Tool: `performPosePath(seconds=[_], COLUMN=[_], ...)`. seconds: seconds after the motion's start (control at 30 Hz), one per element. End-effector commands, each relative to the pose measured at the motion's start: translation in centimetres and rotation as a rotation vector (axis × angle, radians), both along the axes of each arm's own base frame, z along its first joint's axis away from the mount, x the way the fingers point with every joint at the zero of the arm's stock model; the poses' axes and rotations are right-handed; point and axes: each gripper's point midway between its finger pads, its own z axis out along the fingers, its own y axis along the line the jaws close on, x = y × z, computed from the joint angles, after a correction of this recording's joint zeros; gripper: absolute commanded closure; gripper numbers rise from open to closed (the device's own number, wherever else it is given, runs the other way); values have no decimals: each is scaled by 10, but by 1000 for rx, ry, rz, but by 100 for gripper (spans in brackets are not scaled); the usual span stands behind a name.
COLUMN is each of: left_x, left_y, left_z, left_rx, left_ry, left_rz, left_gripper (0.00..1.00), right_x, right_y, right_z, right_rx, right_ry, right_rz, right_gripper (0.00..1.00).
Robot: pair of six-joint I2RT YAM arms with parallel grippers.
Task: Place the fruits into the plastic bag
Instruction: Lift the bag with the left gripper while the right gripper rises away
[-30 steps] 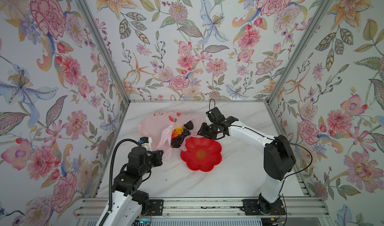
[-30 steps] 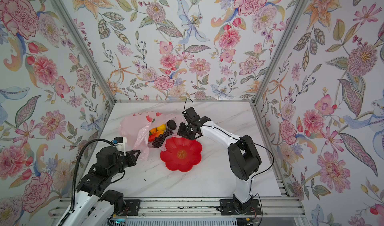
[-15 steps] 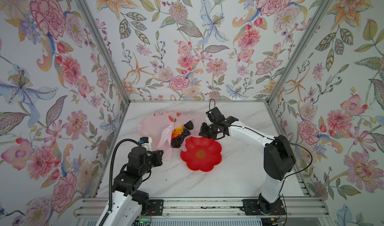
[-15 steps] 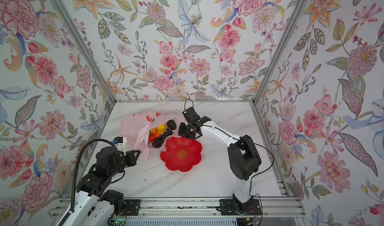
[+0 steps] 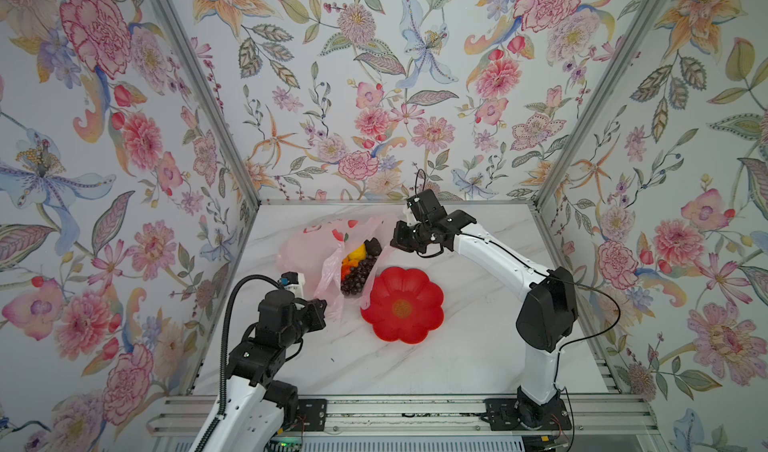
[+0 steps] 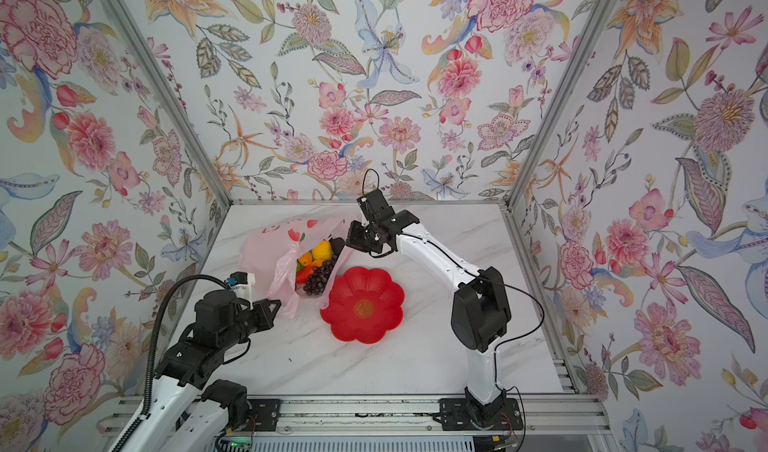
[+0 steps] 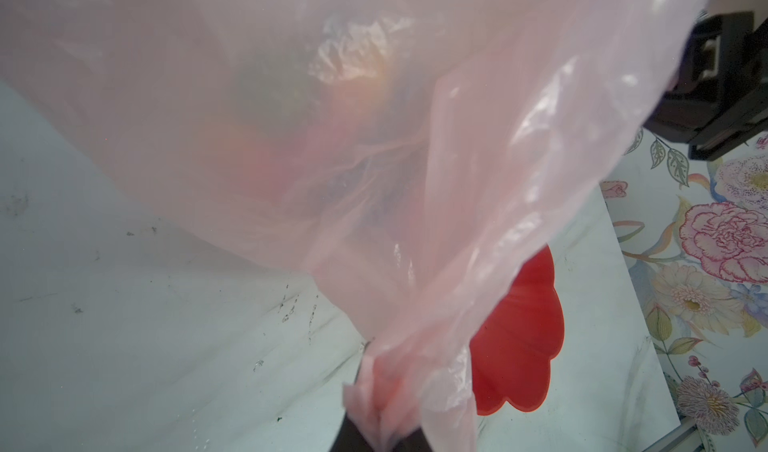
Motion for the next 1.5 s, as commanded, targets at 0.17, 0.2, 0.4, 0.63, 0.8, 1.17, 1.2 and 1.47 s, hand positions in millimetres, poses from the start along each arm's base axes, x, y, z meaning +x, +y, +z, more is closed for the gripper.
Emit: performPosePath(seconds=[0.17, 0.2, 0.4, 0.63, 0.8, 1.17, 1.2, 1.47], left_x=[45, 52, 100, 162, 190, 201, 199, 229], left_y=[22, 23, 29, 23, 10, -33, -34, -52], left_z=[92, 101, 132, 148, 170, 260, 273, 241], left_rx=[210, 235, 365, 418, 374, 129, 115, 71], left_ry=[-175, -185, -185, -143, -171, -359, -394, -308], left_rz=[59, 66, 106, 89, 66, -13, -11, -51], left_gripper=[100, 100, 100, 100, 100, 100, 100, 100], right_x=[28, 44, 71, 90, 90, 62, 58, 66], right_y=[12, 1, -1, -20, -43, -81, -84, -72], right_z=[46, 53, 83, 117, 148, 260, 271, 235], right_rx=[-41, -22, 83, 162, 197, 320, 327, 343], right_ry=[-128, -139, -181, -244, -294, -526, -560, -444], right_rz=[73, 41, 14, -28, -53, -95, -102, -70], right_gripper=[100, 100, 100, 100, 100, 100, 100, 100])
